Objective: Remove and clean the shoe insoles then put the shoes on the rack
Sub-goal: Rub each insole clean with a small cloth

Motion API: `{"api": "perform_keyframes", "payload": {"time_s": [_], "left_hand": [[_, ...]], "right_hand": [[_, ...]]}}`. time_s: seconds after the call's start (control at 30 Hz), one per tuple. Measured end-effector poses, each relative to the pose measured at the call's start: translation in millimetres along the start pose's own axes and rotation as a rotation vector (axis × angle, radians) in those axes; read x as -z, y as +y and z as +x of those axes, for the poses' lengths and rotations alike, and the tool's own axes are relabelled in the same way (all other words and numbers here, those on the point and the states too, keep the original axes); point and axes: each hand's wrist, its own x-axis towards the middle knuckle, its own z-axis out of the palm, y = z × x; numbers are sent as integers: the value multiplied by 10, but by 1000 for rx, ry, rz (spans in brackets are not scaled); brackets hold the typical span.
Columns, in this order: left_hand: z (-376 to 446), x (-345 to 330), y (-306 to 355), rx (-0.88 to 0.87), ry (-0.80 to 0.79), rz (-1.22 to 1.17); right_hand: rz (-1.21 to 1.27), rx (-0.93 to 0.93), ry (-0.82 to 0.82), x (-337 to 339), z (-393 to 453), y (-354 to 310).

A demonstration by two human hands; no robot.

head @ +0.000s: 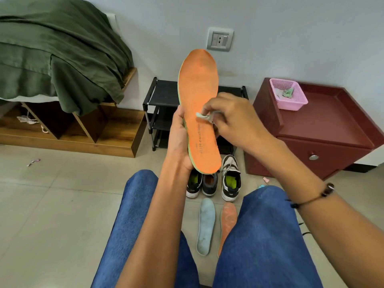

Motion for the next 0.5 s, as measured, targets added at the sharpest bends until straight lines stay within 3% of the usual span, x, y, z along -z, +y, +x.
{"api": "perform_keyframes", "payload": {"time_s": [0.2,0.4,0.5], "left_hand": [[58,148,9,-33,52,-58],[86,238,-33,-97,92,-176],[103,213,13,-146,113,-247]], "right_hand": [[-86,26,-25,-377,-272,-146],[114,-147,0,-419,-639,-199],[359,-276,-3,-494,-795,-295]]}}
